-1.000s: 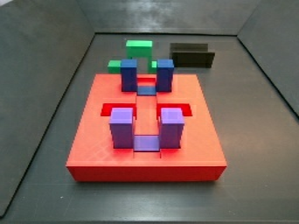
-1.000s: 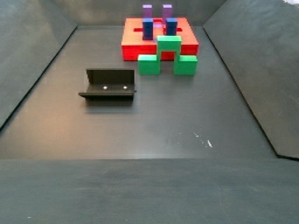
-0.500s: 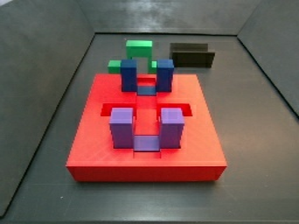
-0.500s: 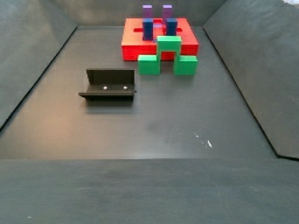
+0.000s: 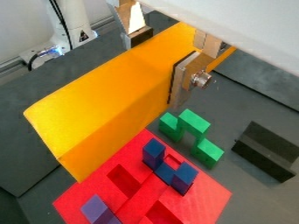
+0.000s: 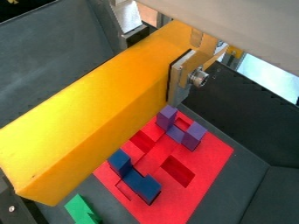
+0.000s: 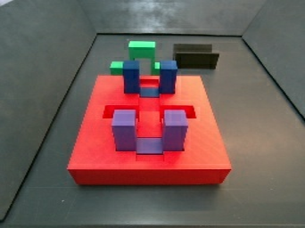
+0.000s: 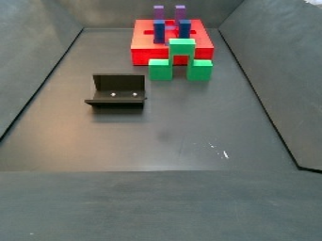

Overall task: Pick up the yellow object. Move up. Move to above the board. Insert the yellow object.
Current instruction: Insert the yellow object.

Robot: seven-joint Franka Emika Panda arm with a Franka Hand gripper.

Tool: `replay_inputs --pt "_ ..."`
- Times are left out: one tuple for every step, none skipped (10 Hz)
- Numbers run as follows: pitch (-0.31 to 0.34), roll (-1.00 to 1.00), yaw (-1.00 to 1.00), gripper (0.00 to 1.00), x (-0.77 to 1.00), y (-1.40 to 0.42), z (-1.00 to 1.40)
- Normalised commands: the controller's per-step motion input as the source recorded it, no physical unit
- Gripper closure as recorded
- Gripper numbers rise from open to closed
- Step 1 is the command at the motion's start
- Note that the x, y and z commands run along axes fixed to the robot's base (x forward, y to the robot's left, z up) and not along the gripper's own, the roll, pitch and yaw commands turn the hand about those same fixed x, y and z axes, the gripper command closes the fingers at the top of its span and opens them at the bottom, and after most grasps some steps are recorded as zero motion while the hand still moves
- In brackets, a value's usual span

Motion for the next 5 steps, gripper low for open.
replay_inputs --pt "-0.059 0.0 -0.01 1.0 0.0 -0.15 -0.81" --pt "-0.066 0.1 0.0 1.0 0.0 -0.18 -0.95" --pt "-0.087 0.14 0.0 1.0 0.0 -0.21 -0.98" --pt "-0.076 0.17 0.0 1.0 0.0 -0.21 -0.95" --pt "-0.077 0.17 0.02 1.0 0.02 -0.21 -0.95"
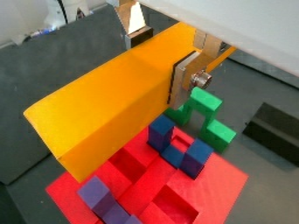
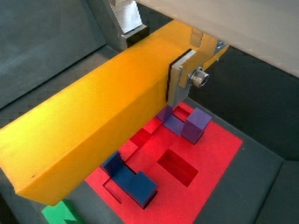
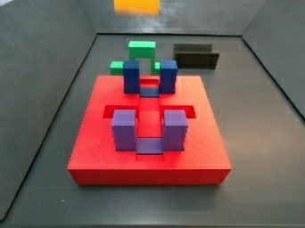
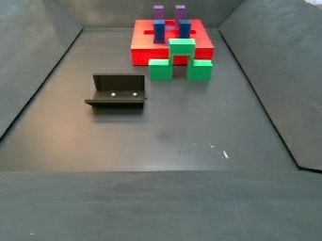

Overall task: Pick up the yellow object. Move up. Move to above the board. Insert the yellow object.
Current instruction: Insert the yellow object.

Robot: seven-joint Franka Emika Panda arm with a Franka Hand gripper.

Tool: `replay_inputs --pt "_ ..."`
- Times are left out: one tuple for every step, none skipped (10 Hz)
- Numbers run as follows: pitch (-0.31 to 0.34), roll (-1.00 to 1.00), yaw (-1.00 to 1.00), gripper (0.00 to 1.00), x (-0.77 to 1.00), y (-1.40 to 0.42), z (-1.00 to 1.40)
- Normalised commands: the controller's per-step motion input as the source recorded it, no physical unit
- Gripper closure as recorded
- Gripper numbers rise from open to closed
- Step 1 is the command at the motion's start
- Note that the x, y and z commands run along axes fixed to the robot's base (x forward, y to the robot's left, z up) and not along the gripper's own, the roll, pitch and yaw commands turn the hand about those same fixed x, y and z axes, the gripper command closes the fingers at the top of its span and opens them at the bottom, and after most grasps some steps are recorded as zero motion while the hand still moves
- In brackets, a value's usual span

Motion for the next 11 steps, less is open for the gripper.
replay_inputs --pt "-0.036 0.04 0.0 1.0 0.18 -0.24 -0.95" --pt "-0.023 0.01 -0.05 1.0 0.22 -0.17 -0.78" --pt "0.0 0.01 -0.14 1.0 0.24 -0.13 -0.71" --pt "-0.034 0.0 -0.09 1.0 0.14 -0.07 -0.8" --pt "-0.024 0.03 0.0 1.0 0.03 -0.03 -0.71" --pt "-0.024 0.06 0.0 1.0 0.08 -0.07 -0.66" --pt "-0.046 0.07 0.0 1.0 0.04 -0.06 -0.66" --pt "-0.024 0.1 0.09 1.0 0.0 -0.01 -0.58" --pt "-0.017 0.13 0.25 1.0 0.0 0.0 -0.49" --pt "-0.011 0.09 0.3 1.0 0.0 0.0 -0.39" --pt "0.0 0.0 0.07 1.0 0.0 -0.02 -0.15"
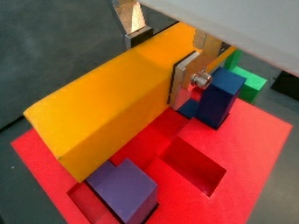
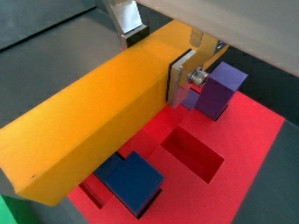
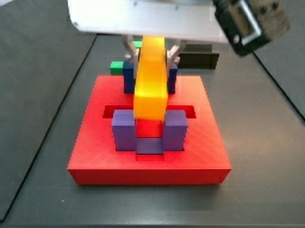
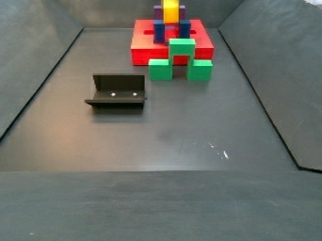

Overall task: Pick up the yellow object. Move up. Move to above the board. Insert the yellow object.
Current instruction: Insert the yellow object.

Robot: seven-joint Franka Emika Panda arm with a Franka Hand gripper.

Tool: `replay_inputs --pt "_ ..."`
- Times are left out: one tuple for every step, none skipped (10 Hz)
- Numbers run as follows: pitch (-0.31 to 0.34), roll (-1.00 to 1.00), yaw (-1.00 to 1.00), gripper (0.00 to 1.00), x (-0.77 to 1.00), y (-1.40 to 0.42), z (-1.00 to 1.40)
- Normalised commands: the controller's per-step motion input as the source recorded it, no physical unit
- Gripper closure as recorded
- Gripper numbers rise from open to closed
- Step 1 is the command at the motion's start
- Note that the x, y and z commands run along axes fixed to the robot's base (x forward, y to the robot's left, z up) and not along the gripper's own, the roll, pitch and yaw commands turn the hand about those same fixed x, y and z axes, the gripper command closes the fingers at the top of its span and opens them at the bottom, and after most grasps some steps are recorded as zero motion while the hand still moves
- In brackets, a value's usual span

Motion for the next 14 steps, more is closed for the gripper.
replay_inputs --pt "-0.01 0.0 0.0 1.0 0.0 0.0 0.0" --pt "0.0 0.0 0.0 1.0 0.0 -0.02 -0.07" --pt "0.0 0.0 0.0 1.0 0.01 -0.06 -0.15" --pt "0.0 0.0 0.0 1.0 0.03 -0.07 -0.17" --pt "0.0 0.0 0.0 1.0 0.0 -0.04 -0.17" --pt "0.0 0.0 0.0 1.0 0.0 -0.02 -0.18" --pt "0.0 0.0 0.05 1.0 0.05 0.0 -0.18" --pt "0.0 0.02 0.11 1.0 0.12 0.0 -0.15" --pt "0.0 0.04 0.13 1.0 0.13 -0.01 -0.13" --pt "0.0 0.05 0.15 1.0 0.11 -0.02 -0.11" --pt "0.0 0.07 0.21 1.0 0.05 -0.05 -0.08" --pt "0.0 0.05 0.19 1.0 0.0 -0.07 -0.11" --pt "0.0 0.02 0.13 1.0 0.0 -0.08 -0.1" --pt "0.0 0.0 0.07 1.0 0.0 -0.09 -0.12"
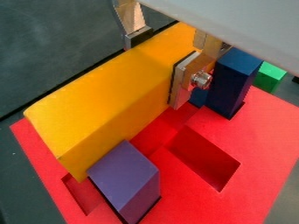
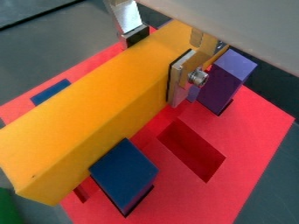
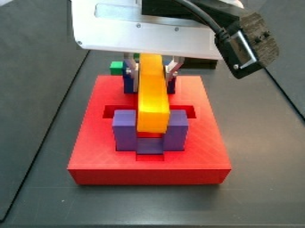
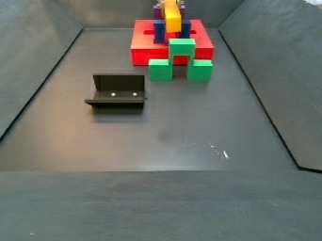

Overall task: Pick up the yellow object. Move up. Move to above the board. Insert the yellow object.
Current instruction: Insert the yellow object.

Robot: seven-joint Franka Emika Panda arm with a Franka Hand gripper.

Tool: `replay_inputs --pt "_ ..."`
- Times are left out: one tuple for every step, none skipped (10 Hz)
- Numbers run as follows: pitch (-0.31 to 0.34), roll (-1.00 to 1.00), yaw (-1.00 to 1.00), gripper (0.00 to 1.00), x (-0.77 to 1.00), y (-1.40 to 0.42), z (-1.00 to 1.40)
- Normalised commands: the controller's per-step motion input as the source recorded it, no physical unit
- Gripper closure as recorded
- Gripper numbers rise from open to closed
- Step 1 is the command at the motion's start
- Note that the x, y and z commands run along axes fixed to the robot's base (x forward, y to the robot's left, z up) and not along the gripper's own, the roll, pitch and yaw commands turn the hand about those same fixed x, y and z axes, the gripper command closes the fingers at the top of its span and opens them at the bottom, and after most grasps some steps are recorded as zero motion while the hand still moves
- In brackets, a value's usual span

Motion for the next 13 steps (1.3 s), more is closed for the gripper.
replay_inputs --pt "0.0 0.0 0.0 1.0 0.0 -0.1 -0.19" --pt "0.0 0.0 0.0 1.0 0.01 -0.1 -0.24" --pt "-0.01 0.0 0.0 1.0 0.0 -0.09 -0.26" --pt "-0.014 0.0 0.01 1.0 0.02 -0.08 -0.28" --pt "-0.019 0.01 0.0 1.0 0.04 -0.07 -0.28" --pt "-0.02 0.02 0.0 1.0 0.05 -0.07 -0.27" --pt "-0.029 0.03 0.0 1.0 0.03 -0.08 -0.27" --pt "-0.037 0.03 0.0 1.0 0.02 -0.09 -0.28" --pt "-0.044 0.03 0.0 1.0 0.02 -0.08 -0.29" --pt "-0.036 0.01 0.0 1.0 0.06 -0.07 -0.34" --pt "-0.02 0.01 0.0 1.0 0.1 -0.05 -0.32" --pt "-0.024 0.02 0.0 1.0 0.12 -0.05 -0.29" --pt "0.0 0.02 0.0 1.0 0.19 -0.02 -0.27"
